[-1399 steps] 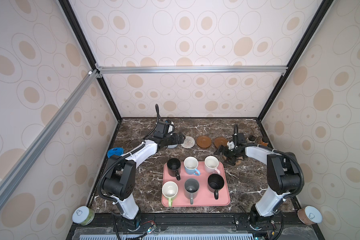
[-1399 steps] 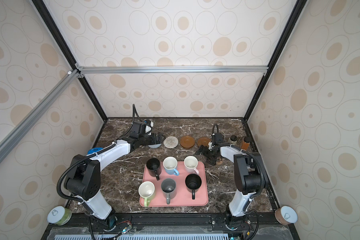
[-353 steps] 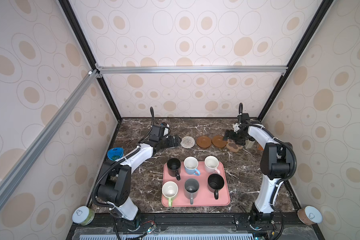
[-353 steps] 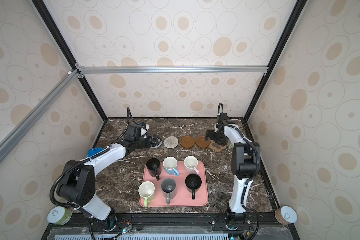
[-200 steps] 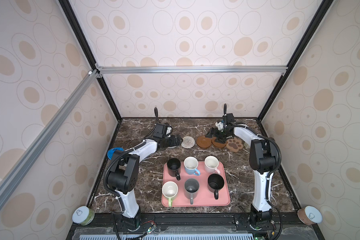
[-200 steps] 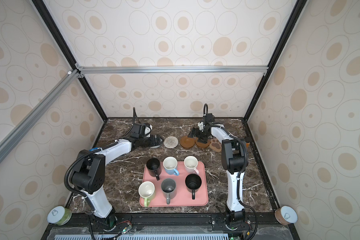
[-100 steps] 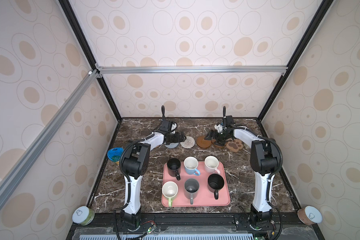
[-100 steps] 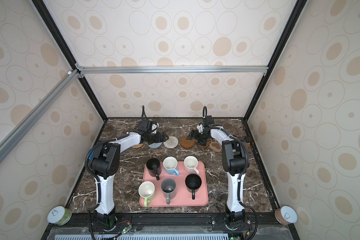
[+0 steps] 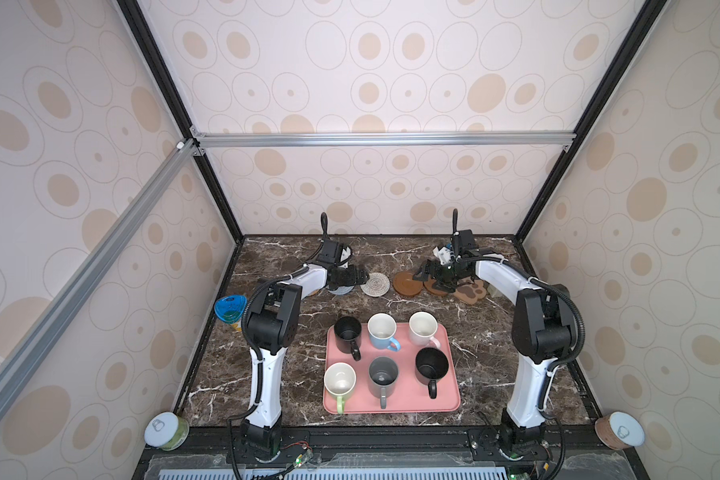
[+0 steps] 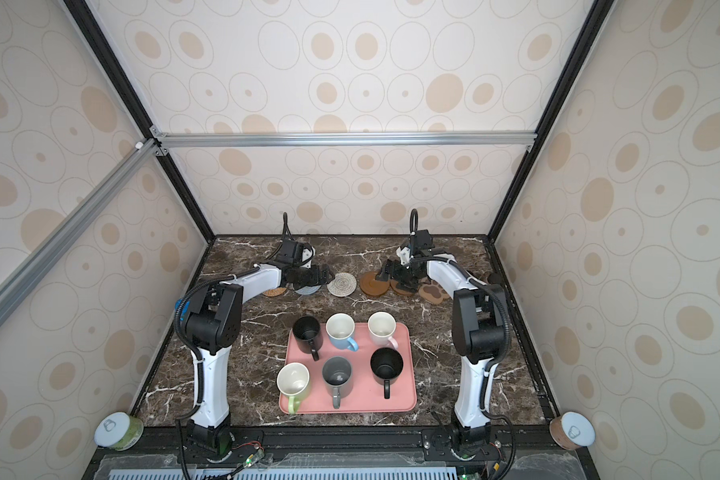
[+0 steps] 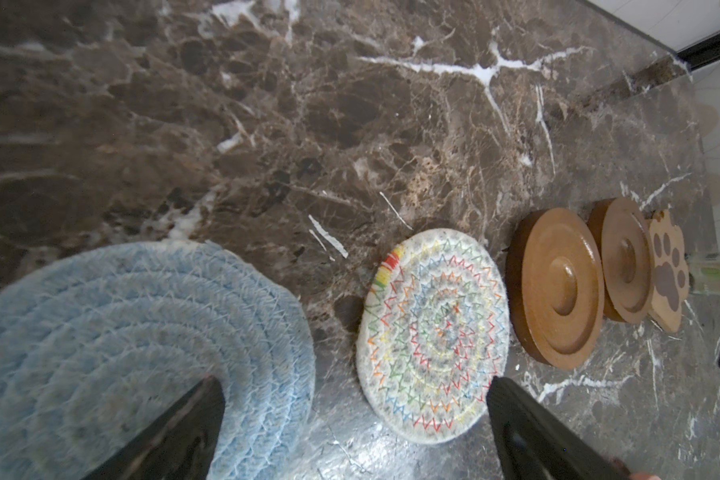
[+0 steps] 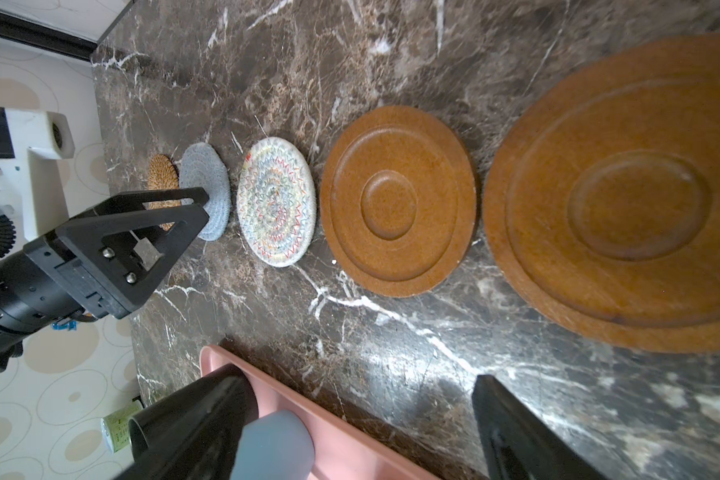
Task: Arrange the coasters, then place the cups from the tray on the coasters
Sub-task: 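Hold the right gripper over wooden coasters while the left gripper nears the multicolour coaster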
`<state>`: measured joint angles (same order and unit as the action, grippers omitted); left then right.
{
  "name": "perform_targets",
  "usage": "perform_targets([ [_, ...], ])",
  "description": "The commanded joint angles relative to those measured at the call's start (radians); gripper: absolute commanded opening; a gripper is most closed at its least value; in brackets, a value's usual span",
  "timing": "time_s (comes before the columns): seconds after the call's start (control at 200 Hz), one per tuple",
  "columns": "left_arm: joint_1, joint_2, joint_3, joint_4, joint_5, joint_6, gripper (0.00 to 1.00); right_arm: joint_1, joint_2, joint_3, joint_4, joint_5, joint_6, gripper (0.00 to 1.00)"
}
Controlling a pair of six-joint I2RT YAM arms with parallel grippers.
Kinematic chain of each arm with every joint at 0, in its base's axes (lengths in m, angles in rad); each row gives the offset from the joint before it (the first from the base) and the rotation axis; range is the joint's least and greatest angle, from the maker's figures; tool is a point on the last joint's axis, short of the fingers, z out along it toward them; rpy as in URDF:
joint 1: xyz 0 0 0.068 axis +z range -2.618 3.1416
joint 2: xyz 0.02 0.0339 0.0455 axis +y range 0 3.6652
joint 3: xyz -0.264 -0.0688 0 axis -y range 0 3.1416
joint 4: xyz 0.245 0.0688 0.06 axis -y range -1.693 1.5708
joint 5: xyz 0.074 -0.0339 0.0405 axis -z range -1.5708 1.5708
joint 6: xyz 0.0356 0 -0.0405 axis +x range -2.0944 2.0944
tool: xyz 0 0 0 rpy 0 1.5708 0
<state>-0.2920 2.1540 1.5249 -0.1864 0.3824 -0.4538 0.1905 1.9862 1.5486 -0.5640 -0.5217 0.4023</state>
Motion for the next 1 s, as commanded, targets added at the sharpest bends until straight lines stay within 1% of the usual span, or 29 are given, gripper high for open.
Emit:
perform_targets([
  [0.0, 0.016, -0.008, -0.031, -0.037, -0.022, 0.014, 1.00, 0.004, -0.015, -0.006, -0.017, 0.008, -0.005, 0.89],
  [0.23, 0.016, -0.010, -0.014, -0.022, 0.009, 0.006, 1.00, 0.004, -0.013, 0.001, -0.023, 0.018, -0.006, 0.89],
  [0.475, 0.016, -0.044, 0.064, -0.034, 0.028, 0.004, 1.00, 0.002, -0.032, 0.017, -0.048, 0.040, -0.017, 0.91],
  [0.62, 0.007, -0.070, 0.101, -0.035, 0.014, 0.005, 1.00, -0.002, -0.041, 0.015, -0.054, 0.045, -0.019, 0.91],
  [0.78, -0.023, -0.064, 0.142, -0.037, 0.047, 0.010, 1.00, -0.003, -0.046, 0.007, -0.054, 0.046, -0.016, 0.91],
  [0.996, -0.093, 0.011, 0.221, -0.057, 0.082, 0.017, 1.00, -0.005, -0.054, -0.011, -0.051, 0.049, -0.013, 0.92],
])
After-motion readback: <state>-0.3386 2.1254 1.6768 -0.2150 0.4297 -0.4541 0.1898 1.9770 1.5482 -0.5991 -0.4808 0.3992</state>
